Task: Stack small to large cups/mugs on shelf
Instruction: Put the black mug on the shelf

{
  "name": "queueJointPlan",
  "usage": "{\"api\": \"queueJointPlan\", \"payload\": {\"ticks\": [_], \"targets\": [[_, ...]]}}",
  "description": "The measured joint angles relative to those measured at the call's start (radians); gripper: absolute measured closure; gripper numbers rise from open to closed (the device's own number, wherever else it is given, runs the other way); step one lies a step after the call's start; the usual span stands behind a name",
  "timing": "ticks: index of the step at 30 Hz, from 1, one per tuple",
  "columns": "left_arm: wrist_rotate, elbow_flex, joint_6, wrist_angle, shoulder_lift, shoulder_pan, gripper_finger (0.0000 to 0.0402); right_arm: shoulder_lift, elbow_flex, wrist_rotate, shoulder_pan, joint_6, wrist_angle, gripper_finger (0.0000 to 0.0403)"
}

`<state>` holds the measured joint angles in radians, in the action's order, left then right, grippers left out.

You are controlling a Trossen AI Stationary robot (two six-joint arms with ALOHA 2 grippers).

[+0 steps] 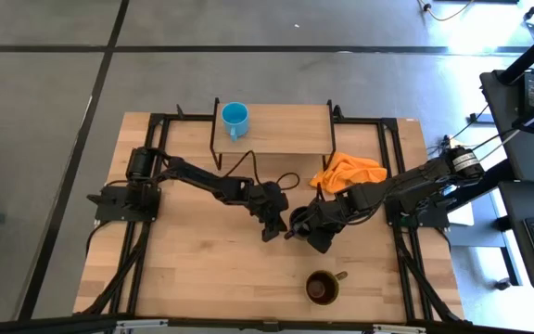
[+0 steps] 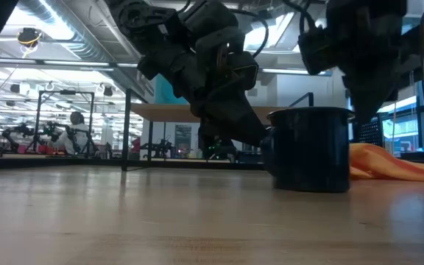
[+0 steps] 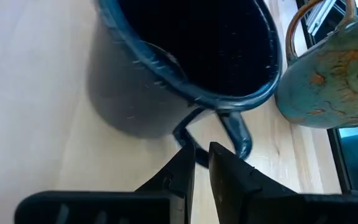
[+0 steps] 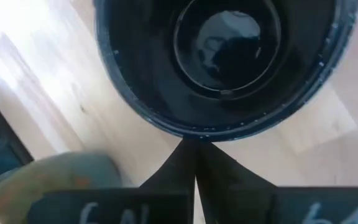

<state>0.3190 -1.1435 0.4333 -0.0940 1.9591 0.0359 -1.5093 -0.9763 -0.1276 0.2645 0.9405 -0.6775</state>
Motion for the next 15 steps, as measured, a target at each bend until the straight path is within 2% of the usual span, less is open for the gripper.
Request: {"api": "queueJointPlan", "payload": {"ticks": [15], "targets": [[-0.048,0.000,0.063,-0.002,0.000,0.026,0.0360,0.000,0.014,0.027,-0.094,-0.091,0.080,0.0389]]}}
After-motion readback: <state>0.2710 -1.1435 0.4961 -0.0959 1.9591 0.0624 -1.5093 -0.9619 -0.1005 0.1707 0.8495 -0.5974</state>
